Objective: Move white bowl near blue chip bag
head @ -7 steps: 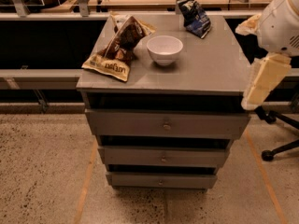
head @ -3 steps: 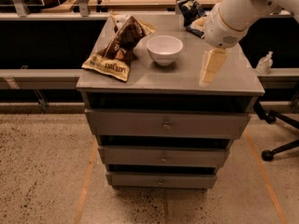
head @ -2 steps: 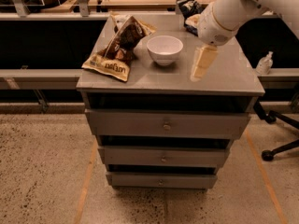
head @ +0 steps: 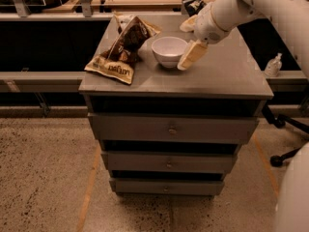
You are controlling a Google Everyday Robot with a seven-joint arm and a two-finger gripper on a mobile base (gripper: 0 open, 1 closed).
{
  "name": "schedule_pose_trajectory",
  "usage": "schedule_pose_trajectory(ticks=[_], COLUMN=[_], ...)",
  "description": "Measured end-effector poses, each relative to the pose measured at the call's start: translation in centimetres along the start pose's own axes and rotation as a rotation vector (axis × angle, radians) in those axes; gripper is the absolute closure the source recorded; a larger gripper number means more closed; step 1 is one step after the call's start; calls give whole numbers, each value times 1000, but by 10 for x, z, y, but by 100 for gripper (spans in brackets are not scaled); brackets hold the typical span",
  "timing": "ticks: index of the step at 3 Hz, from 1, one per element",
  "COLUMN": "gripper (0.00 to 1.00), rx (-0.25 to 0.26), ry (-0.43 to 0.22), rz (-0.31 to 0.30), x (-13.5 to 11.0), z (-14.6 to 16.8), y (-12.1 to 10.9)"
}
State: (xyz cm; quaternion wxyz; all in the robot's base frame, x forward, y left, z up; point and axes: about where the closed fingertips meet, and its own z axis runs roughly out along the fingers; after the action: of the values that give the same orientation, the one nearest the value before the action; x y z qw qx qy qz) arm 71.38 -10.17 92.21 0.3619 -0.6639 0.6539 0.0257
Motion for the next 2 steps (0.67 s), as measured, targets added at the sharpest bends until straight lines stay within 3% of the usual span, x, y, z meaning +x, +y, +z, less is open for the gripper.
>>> schedule_pose_trajectory(ticks=[1, 2], gripper=[47, 47], rx=[-22, -58], ry=[-78, -116], rz=[65, 127], x=[-10, -15], z=[27, 53], y=[-4, -2])
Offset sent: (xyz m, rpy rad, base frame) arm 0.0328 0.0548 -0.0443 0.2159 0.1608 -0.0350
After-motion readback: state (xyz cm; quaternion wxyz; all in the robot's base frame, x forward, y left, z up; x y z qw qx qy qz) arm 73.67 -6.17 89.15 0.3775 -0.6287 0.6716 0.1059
